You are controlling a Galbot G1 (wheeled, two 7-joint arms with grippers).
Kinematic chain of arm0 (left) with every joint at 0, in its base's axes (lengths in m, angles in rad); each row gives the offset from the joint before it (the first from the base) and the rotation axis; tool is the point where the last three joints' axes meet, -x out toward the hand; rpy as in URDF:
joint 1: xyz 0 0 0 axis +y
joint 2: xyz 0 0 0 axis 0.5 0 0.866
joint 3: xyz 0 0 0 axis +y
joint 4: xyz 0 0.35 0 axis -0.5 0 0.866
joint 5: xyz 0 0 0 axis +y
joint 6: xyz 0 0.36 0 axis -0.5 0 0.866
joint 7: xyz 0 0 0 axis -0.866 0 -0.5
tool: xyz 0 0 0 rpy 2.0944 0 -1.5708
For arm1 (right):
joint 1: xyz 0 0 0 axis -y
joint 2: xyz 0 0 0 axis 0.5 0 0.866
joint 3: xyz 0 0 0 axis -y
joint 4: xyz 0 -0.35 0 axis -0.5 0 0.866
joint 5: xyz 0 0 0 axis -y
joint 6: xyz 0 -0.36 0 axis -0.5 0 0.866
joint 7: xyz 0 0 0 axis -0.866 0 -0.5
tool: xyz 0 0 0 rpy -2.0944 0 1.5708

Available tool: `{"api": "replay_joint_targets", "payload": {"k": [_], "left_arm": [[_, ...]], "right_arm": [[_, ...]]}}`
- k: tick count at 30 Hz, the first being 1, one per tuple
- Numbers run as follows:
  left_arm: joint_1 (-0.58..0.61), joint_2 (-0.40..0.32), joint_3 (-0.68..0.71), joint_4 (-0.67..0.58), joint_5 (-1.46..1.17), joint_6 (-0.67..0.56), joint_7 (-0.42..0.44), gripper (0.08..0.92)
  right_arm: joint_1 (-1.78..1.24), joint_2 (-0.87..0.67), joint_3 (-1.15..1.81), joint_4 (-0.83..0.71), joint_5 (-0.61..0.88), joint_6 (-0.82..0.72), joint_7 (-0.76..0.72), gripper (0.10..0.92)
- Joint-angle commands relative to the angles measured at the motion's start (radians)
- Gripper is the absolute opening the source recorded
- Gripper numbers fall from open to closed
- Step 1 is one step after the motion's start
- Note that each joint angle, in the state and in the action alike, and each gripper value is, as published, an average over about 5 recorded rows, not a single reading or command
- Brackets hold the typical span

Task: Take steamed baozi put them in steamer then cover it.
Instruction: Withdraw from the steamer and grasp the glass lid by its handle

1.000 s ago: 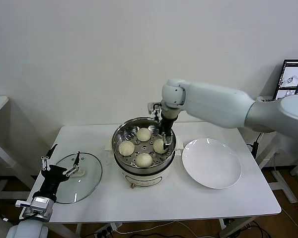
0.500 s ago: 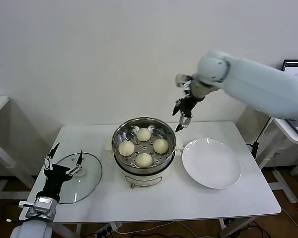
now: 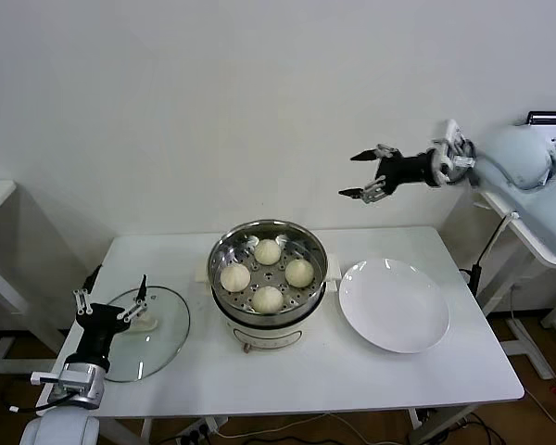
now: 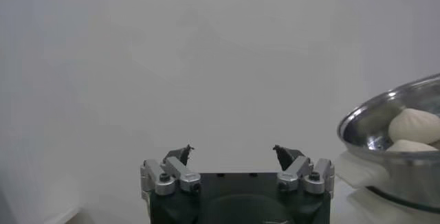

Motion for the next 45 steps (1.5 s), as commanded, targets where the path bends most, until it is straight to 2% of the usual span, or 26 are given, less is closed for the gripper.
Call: {"api": "replay_joint_targets", "payload": {"k": [1, 9, 14, 19, 23, 27, 31, 37, 45], "left_arm": [[-0.003, -0.007, 0.010, 0.009, -0.024, -0.006, -0.023, 0.823], [-0.013, -0.012, 0.028, 0.038, -0.016, -0.039, -0.017, 0.823], [-0.021, -0.020, 0.037, 0.056, -0.001, -0.063, -0.028, 0.823], [-0.008, -0.016, 0.024, 0.093, 0.145, -0.118, -0.052, 0.823], [0.016, 0.002, -0.010, 0.150, 0.406, -0.228, -0.100, 0.823], [0.035, 0.019, -0.062, 0.245, 0.755, -0.355, -0.197, 0.823], [0.038, 0.035, -0.097, 0.351, 1.011, -0.421, -0.298, 0.823], [0.011, 0.039, -0.125, 0.464, 1.243, -0.445, -0.393, 0.823], [0.005, 0.059, -0.122, 0.548, 1.320, -0.450, -0.420, 0.823]], "right_arm": [[-0.960, 0.024, 0.865, 0.232, 0.066, 0.284, 0.545, 0.823], [-1.330, 0.336, 1.079, 0.322, -0.062, 0.436, 0.577, 0.823], [-1.462, 0.504, 1.099, 0.378, -0.113, 0.516, 0.577, 0.823], [-1.554, 0.630, 1.066, 0.427, -0.147, 0.541, 0.578, 0.823], [-1.576, 0.671, 1.031, 0.431, -0.171, 0.549, 0.582, 0.823], [-1.569, 0.692, 1.009, 0.423, -0.182, 0.549, 0.584, 0.823], [-1.552, 0.701, 0.988, 0.404, -0.196, 0.552, 0.585, 0.823], [-1.524, 0.707, 0.964, 0.374, -0.204, 0.553, 0.585, 0.823], [-1.509, 0.709, 0.959, 0.355, -0.206, 0.556, 0.584, 0.823]]}}
